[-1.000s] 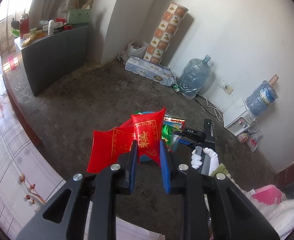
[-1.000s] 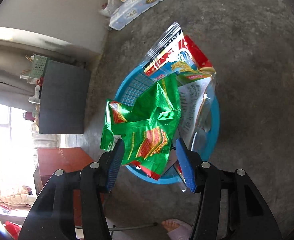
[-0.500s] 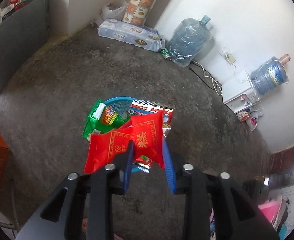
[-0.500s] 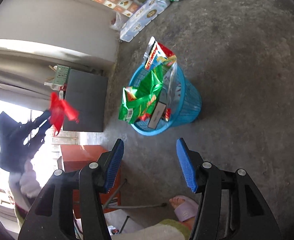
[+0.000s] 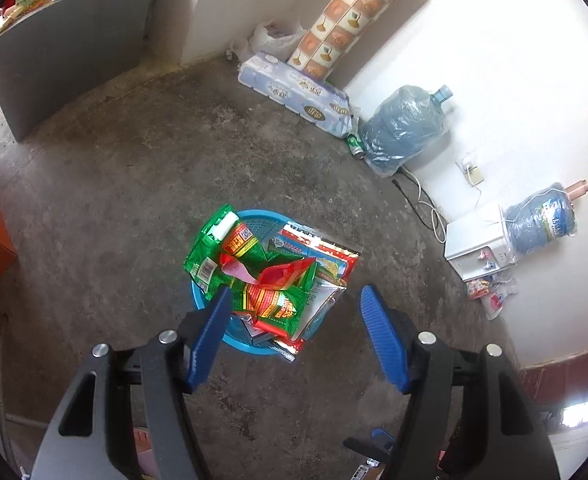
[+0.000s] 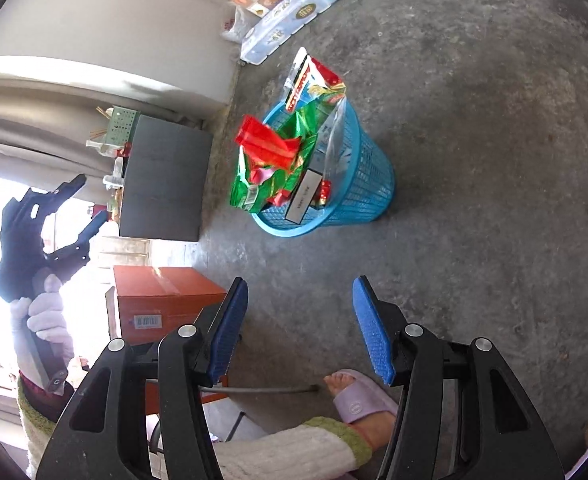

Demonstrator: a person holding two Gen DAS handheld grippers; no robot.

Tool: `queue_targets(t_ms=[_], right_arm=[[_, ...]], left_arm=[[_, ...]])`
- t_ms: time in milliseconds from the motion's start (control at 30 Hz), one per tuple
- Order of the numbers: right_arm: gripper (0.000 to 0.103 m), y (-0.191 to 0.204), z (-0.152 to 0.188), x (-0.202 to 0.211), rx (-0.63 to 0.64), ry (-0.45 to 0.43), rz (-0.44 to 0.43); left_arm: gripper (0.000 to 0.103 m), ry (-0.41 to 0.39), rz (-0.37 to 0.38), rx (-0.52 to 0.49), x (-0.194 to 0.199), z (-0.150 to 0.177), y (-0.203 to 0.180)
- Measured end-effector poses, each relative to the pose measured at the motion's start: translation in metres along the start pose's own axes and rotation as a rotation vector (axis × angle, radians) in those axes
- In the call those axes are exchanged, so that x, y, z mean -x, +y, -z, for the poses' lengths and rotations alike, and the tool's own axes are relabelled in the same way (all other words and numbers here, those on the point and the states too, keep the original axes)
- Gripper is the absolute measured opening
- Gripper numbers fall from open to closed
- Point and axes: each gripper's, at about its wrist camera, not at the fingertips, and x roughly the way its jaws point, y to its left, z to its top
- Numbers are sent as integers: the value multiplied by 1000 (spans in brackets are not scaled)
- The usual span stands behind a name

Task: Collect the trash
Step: 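Move both open grippers back to the table toward the pink sponge, then grasp the pink mesh sponge with the right gripper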

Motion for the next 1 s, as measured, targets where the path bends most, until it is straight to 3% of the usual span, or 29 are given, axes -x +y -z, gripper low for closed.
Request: queue_targets(t_ms=[167, 233, 300, 433, 567, 667, 767, 900, 1000], right_arm=[[54, 19, 4, -4, 65, 11, -6], [54, 29, 6, -5, 95, 14, -11], [54, 42, 11, -4, 128, 23, -18], [54, 77, 29, -4, 225, 69, -62], [54, 127, 63, -9, 360, 170, -132], [54, 175, 102, -13, 500, 279, -200], [54, 220, 151, -18, 626, 429, -271], [57, 259, 225, -17, 791, 603, -295], [62, 265, 273, -22, 845, 709, -279]], left_arm=[[65, -100, 44, -69, 99, 25, 3], [65, -160, 73, -81, 149, 48, 13], [67, -233, 47, -77, 201, 79, 33], [70, -397, -155, -23, 297, 157, 82], [70, -498, -348, 123, 363, 245, 134], [70, -517, -422, 236, 384, 305, 163], [70, -513, -446, 343, 381, 353, 187], [70, -469, -410, 451, 362, 399, 210], [69, -432, -381, 478, 346, 415, 213]])
